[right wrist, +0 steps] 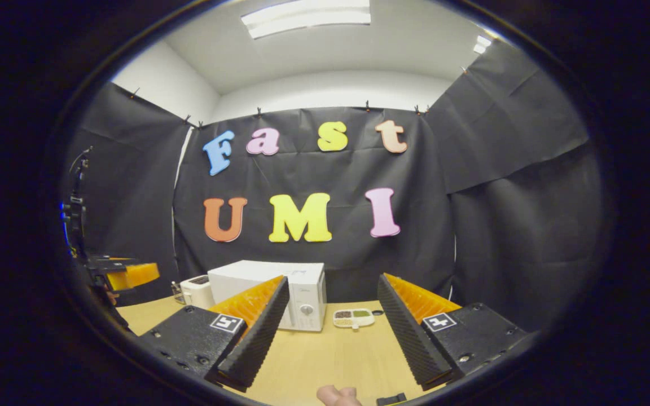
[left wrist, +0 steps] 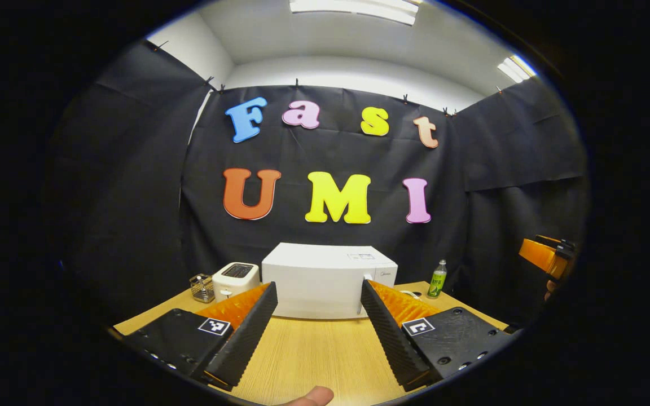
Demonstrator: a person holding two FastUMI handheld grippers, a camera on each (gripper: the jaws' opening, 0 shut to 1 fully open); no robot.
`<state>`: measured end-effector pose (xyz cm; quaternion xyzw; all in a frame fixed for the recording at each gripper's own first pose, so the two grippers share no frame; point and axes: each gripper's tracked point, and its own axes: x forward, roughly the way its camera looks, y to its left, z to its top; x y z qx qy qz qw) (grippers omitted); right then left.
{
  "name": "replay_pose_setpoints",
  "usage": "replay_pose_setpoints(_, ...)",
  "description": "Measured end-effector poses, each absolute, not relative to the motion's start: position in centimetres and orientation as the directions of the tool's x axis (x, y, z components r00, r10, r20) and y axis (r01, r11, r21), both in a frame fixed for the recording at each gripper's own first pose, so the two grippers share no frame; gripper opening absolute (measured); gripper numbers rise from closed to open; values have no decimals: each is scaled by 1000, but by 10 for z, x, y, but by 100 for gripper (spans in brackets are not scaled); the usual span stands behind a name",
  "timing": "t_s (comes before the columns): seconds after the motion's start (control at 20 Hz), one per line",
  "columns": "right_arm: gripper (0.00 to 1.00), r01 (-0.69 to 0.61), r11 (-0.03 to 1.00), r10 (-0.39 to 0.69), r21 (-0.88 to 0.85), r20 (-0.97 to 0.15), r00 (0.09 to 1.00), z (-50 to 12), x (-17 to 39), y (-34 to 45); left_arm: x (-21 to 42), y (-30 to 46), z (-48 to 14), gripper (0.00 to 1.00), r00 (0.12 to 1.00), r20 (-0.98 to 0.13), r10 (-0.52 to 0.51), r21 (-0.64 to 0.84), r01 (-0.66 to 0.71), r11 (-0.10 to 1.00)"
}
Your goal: Open the microwave oven with the left hand, put the food in, and close the microwave oven.
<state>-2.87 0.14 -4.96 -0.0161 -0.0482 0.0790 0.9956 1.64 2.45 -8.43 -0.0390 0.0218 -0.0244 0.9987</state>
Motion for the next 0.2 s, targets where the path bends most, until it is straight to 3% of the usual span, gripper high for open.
replay_pose_setpoints(0.05,91,-159,986,163,-45,97,982,-49,-31,4,9,34,-87,94,998,-47,-29,-71,26,997)
replay_pose_setpoints(0.15,91,-171,984,175,-48,98,980,-49,-36,8,-1,45,-91,94,998,-65,-5,-41,2,999)
replay_pose_setpoints(0.2,100,-172,984,176,-48,100,979,-48,-38,8,-4,48,-90,95,998,-66,-1,-31,-1,1000)
